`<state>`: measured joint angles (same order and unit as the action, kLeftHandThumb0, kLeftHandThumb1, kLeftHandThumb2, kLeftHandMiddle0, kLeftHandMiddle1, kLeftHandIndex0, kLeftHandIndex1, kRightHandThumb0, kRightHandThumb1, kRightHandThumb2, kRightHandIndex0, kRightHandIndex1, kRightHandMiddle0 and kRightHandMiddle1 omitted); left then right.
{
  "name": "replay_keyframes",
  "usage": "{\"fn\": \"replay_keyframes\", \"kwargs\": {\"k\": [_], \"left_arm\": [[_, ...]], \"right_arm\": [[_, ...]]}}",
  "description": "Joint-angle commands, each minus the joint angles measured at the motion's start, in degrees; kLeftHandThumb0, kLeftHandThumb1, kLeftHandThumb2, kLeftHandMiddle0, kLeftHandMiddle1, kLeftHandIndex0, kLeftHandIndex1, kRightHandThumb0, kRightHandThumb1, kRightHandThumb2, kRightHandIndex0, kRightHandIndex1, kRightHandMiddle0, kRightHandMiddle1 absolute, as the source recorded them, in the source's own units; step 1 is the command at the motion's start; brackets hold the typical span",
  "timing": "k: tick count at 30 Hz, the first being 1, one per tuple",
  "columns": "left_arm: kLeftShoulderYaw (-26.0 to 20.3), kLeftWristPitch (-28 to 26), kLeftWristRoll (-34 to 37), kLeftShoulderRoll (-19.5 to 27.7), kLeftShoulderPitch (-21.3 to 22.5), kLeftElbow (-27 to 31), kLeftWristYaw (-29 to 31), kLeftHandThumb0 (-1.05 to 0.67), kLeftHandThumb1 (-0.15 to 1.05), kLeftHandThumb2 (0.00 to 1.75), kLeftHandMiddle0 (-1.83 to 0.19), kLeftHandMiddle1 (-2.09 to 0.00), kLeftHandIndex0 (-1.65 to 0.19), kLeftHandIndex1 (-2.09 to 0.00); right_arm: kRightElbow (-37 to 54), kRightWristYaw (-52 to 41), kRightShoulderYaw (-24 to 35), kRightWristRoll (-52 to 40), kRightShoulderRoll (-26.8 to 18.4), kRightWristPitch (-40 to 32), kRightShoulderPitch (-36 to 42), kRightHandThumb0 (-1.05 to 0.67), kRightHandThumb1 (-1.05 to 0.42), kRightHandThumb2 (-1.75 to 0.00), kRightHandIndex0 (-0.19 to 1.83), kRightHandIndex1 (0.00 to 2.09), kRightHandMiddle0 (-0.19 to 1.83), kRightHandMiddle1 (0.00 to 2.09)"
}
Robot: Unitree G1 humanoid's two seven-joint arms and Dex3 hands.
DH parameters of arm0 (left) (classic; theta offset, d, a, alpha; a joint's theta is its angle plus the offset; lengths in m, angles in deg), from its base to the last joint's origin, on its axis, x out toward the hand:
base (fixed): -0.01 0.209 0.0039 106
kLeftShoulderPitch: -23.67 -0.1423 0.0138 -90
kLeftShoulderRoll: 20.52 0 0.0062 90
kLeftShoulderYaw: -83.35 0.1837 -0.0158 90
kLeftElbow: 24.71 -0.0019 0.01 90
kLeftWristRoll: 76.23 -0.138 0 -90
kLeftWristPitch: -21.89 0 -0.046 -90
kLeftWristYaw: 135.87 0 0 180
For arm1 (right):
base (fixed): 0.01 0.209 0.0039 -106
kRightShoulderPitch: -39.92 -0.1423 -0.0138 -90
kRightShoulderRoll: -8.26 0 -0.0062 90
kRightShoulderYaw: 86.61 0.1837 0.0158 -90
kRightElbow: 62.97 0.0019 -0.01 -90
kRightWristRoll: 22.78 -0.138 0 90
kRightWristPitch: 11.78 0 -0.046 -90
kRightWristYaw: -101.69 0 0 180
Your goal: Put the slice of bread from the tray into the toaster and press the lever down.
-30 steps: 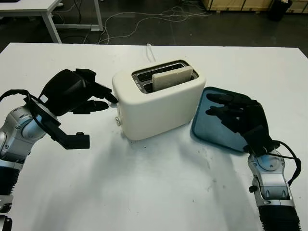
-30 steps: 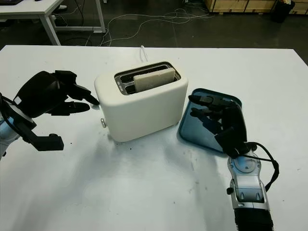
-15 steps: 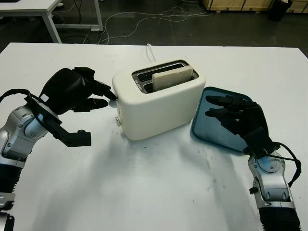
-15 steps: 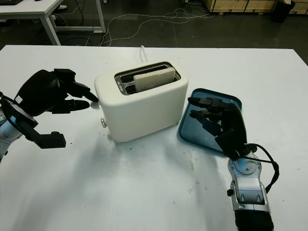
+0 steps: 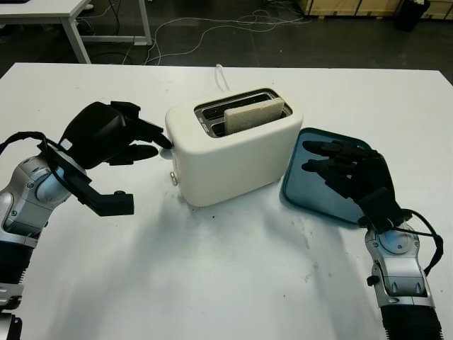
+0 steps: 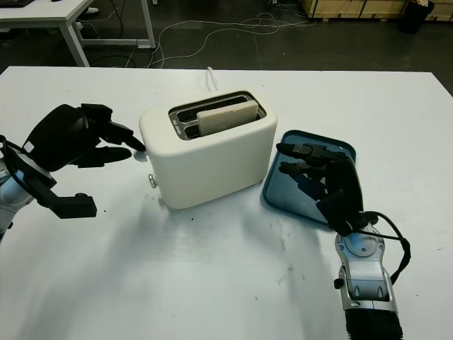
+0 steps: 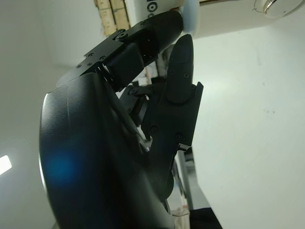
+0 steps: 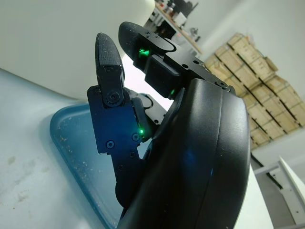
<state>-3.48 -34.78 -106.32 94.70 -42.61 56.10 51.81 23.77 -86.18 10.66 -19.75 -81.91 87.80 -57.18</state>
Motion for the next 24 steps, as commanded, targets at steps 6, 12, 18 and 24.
{"fn": "replay_keyframes", "kwargs": {"k": [6, 12, 18, 24], "left_arm": [[1.69, 0.88, 0.17, -0.90, -0.72, 0.61, 0.75, -0.27, 0.92, 0.22, -0.69, -1.42, -0.94, -0.35], [3.81, 1.27, 0.19, -1.21, -0.24, -1.79, 2.06, -0.26, 0.92, 0.20, -0.72, -1.35, -0.95, -0.39], [7.57, 0.25, 3.63, -4.13, -0.92, -7.66, 5.93, -0.27, 0.92, 0.23, -0.70, -1.32, -0.93, -0.41], [12.65, -1.49, 1.94, -12.93, -6.14, -20.25, -0.33, -0.30, 0.92, 0.23, -0.63, -1.55, -0.88, -0.42]], "right_arm": [[-0.46, -0.11, 0.33, -1.00, 0.06, 0.69, 0.12, -0.43, -0.92, -0.15, 1.04, 0.38, 1.04, 0.00], [0.35, 0.40, 0.46, -0.73, 0.10, -0.56, 0.19, -0.43, -0.92, -0.14, 1.05, 0.36, 1.04, 0.00], [0.58, 0.88, 1.03, -0.59, -0.04, -0.98, 0.22, -0.46, -0.92, -0.15, 1.06, 0.33, 1.04, 0.00], [-0.43, 0.57, 2.77, -2.41, -0.29, 0.52, -0.23, -0.44, -0.92, -0.15, 1.07, 0.37, 1.05, 0.00]]}}
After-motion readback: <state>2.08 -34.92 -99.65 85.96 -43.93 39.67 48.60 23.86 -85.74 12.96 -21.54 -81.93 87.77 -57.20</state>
